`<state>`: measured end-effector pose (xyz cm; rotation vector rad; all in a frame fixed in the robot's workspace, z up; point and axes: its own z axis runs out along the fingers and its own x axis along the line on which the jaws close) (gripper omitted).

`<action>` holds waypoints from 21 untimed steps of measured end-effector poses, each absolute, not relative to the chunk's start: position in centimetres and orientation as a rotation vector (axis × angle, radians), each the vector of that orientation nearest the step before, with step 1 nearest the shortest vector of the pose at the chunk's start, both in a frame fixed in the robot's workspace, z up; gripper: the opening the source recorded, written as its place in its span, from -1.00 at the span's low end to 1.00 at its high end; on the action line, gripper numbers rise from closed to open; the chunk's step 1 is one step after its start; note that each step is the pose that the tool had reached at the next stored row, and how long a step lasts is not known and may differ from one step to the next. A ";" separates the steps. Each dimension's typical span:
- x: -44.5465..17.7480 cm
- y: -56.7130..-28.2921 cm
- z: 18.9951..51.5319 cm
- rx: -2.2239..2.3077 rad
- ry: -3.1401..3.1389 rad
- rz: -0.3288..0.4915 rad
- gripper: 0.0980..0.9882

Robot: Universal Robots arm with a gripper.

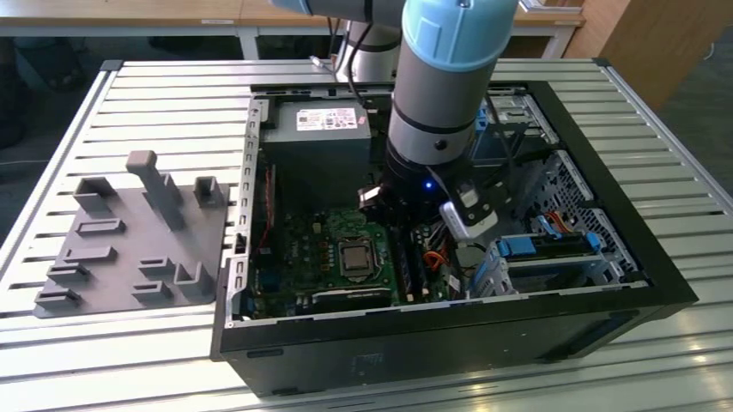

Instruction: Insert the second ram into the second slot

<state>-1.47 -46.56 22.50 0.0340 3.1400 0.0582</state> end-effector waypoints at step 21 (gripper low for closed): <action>-1.5 -46.5 22.6 0.034 3.140 0.059 -0.98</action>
